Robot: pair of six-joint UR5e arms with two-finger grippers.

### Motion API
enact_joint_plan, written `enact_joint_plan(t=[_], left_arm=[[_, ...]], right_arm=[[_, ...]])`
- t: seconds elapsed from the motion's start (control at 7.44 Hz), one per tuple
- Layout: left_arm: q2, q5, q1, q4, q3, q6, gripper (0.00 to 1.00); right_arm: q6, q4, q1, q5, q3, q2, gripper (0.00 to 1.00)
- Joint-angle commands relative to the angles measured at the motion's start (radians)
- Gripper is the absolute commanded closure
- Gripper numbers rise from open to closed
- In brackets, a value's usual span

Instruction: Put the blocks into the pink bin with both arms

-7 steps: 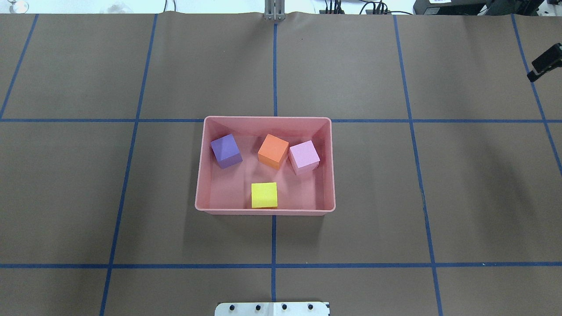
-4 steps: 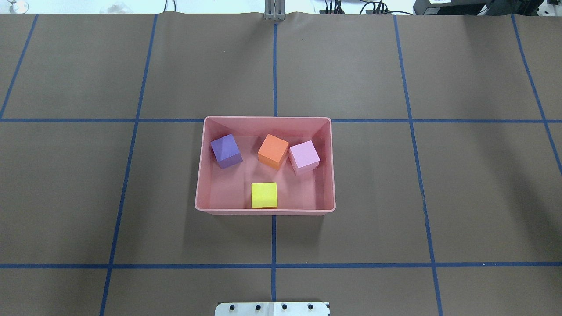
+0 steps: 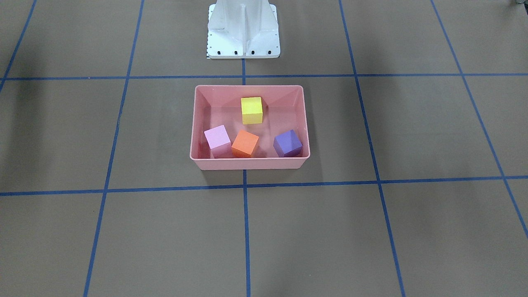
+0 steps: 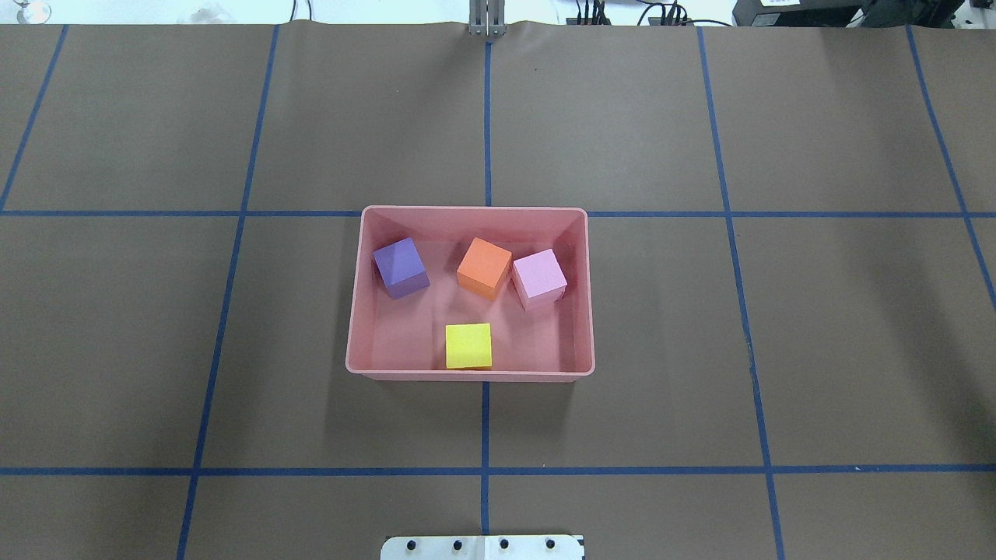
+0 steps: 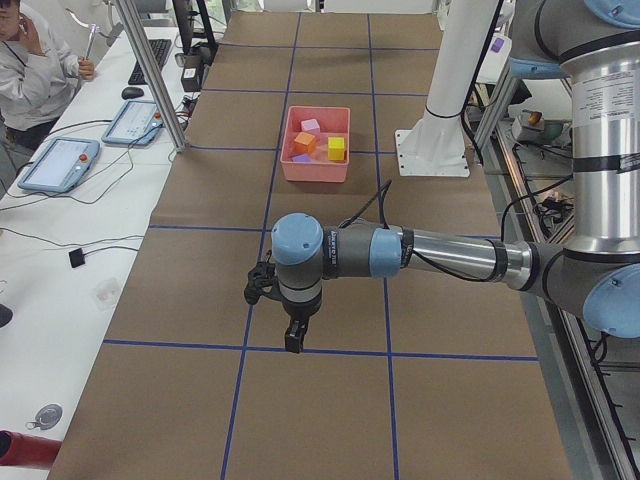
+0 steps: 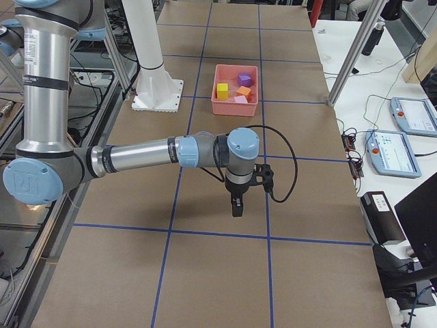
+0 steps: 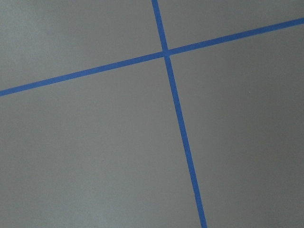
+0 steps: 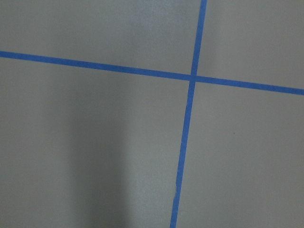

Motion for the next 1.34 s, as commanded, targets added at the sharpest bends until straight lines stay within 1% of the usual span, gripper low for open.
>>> enact_joint_plan(t=[0.0, 0.13, 0.54, 1.21], left_arm=[[-0.001, -0.001, 0.000, 0.000, -0.002, 0.000, 0.00], [0.001, -0.001, 0.000, 0.000, -0.002, 0.000, 0.00], [0.002, -0.001, 0.000, 0.000, -0.004, 0.000, 0.00], [0.005, -0.001, 0.000, 0.000, -0.001, 0.001, 0.00]], right_arm=[[0.003, 0.000, 0.000, -0.010, 0.003, -0.003, 0.00], [0.001, 0.000, 0.000, -0.028, 0.003, -0.003, 0.00], [0.000, 0.031, 0.000, -0.028, 0.001, -0.006, 0.00], [0.006, 0.031, 0.000, -0.028, 0.003, -0.003, 0.00]])
